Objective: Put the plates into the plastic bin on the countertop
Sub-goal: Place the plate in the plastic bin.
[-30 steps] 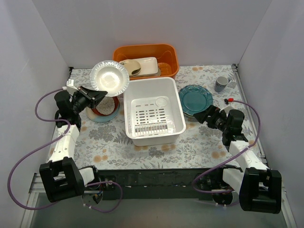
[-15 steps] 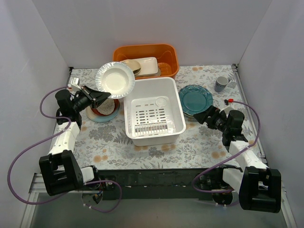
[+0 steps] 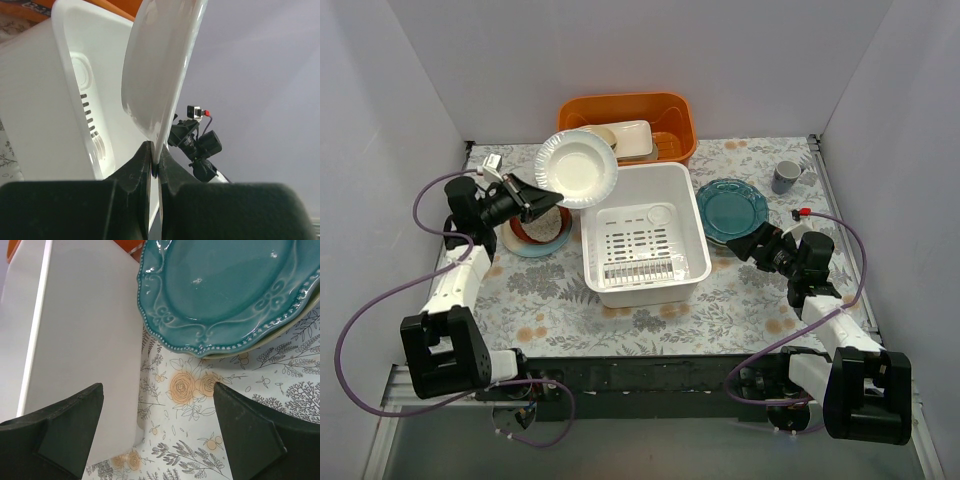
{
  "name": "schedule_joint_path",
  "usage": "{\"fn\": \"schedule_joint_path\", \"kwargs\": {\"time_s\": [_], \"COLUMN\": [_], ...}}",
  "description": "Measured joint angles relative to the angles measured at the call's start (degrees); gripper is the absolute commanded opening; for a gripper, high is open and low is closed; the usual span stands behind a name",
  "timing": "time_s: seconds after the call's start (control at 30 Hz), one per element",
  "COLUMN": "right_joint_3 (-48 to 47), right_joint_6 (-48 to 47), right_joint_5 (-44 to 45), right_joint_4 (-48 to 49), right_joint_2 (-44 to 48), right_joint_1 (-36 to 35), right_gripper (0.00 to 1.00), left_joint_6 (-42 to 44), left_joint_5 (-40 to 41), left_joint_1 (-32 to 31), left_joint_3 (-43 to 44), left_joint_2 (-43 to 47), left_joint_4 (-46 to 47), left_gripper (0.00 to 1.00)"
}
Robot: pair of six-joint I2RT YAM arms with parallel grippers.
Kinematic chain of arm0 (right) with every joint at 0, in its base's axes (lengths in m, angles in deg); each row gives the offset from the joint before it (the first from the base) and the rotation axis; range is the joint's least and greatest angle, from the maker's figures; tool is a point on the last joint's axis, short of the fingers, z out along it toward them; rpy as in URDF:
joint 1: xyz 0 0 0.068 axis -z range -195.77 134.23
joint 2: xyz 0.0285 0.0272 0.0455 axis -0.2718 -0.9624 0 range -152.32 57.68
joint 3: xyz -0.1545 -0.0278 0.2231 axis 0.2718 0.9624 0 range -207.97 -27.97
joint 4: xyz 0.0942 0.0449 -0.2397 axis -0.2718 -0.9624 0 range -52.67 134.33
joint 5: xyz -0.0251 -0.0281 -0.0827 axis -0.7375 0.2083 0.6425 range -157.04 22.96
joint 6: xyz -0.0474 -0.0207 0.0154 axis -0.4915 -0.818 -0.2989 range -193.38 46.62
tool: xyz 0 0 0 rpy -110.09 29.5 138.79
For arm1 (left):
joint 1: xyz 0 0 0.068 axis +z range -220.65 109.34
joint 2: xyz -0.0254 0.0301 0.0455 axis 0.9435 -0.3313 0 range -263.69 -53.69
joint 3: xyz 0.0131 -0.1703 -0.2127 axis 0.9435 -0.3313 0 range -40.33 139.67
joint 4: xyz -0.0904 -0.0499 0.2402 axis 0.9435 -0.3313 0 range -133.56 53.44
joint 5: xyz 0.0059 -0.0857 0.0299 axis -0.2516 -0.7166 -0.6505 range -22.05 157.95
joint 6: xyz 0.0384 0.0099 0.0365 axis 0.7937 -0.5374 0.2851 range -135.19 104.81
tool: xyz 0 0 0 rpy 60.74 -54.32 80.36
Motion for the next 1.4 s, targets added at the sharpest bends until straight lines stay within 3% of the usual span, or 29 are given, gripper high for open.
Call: {"fn": "schedule_joint_path", "kwargs": {"time_s": [0.7,1.4], "right_joint_3": [0.0,0.1], "right_joint_6": [0.5,0.5], "right_joint_5": [-0.2,-0.3], "right_joint_4": [0.3,0.3], "right_joint_2": [0.0,-0.5], "right_joint_1": [0.3,0.8], "right_gripper": [0.97,0.97], "left_joint_6": [15.3,25.1], "left_joint_5": [10.4,23.0], "left_joint_1": [-14.6,-26.2], "left_joint_3": [12.5,23.9], "left_joint_2": [-8.5,-17.8], "left_joint_4": [-22.0,-36.9], "left_gripper": [0.00,0.00]}}
